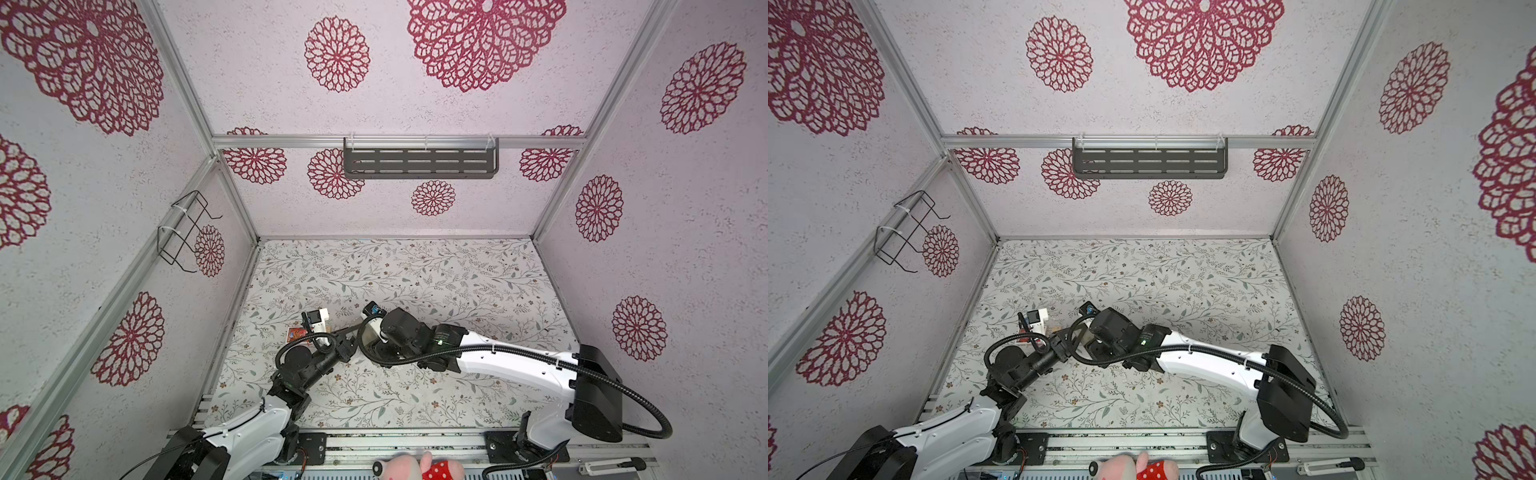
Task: Load the batteries into the remote control
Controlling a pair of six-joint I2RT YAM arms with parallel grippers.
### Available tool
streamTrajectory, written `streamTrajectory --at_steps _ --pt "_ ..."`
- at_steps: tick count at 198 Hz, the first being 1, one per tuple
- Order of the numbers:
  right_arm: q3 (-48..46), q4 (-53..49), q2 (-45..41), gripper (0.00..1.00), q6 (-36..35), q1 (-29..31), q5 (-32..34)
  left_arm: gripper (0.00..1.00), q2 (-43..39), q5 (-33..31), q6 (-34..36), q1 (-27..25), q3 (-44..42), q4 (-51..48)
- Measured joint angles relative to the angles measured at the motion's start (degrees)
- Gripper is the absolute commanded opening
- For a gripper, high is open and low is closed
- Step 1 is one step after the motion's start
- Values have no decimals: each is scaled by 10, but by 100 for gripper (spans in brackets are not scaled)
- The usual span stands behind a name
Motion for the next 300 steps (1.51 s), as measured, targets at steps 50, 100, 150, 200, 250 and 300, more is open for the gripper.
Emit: streamTrajectory --at_steps 50,100,150,200,250,300 --pt "-42 10 -47 61 0 0 1 0 -8 13 -3 0 0 1" --pt "-69 10 -66 60 0 0 1 0 -14 37 -9 0 0 3" --pt "-86 10 -66 60 4 0 3 0 -14 46 -12 0 0 3" --pt "-87 17 -66 60 4 0 5 0 -14 50 -13 0 0 3" --pt "-88 16 -64 60 4 0 6 0 -17 50 -12 0 0 3" --pt "-92 11 -64 60 4 0 7 0 -17 50 -12 0 0 3"
